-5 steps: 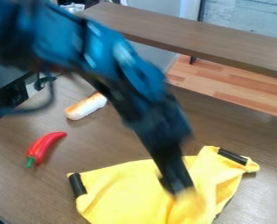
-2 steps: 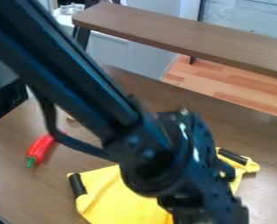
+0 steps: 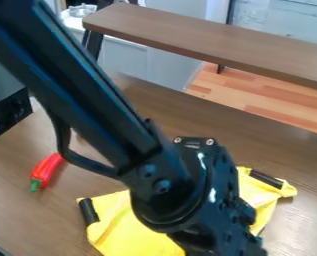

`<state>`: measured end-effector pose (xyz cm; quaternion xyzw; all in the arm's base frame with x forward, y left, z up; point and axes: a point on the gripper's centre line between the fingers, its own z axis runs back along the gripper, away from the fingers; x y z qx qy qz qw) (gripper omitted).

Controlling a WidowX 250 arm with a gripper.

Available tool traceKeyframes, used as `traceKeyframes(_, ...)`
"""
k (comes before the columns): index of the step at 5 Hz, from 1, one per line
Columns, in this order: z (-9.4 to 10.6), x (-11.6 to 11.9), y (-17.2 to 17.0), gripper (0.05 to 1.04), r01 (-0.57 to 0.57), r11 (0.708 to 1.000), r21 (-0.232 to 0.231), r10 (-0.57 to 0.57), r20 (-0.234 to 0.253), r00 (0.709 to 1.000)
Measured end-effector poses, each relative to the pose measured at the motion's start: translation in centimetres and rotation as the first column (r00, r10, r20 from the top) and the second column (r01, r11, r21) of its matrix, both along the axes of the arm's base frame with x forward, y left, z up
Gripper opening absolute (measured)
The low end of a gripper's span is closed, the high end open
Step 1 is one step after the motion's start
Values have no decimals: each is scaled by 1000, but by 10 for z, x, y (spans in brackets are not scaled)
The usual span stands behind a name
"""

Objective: Unfold the cloth from bottom right to top left

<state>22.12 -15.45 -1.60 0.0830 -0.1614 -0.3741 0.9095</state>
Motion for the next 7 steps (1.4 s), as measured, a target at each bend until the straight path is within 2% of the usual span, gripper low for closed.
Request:
traceKeyframes(1, -10, 3, 11, 950, -19, 1000, 7, 19, -20, 1000)
traceKeyframes(2, -21, 3, 16, 697, -16, 1000, 26, 17, -38, 999)
traceKeyframes(3, -26, 5, 14, 368, -8, 1000, 1, 8, -44, 999)
traceKeyframes(4, -27, 0, 16, 151, -3, 1000, -24, 1, -74, 997)
traceKeyframes(5, -13, 1, 24, 65, -7, 998, -67, 0, -103, 995)
traceKeyframes(6, 15, 17, 42, 54, -9, 983, -182, -15, -133, 991)
traceKeyframes(7, 27, 29, 63, 54, -40, 961, -274, -16, -199, 980)
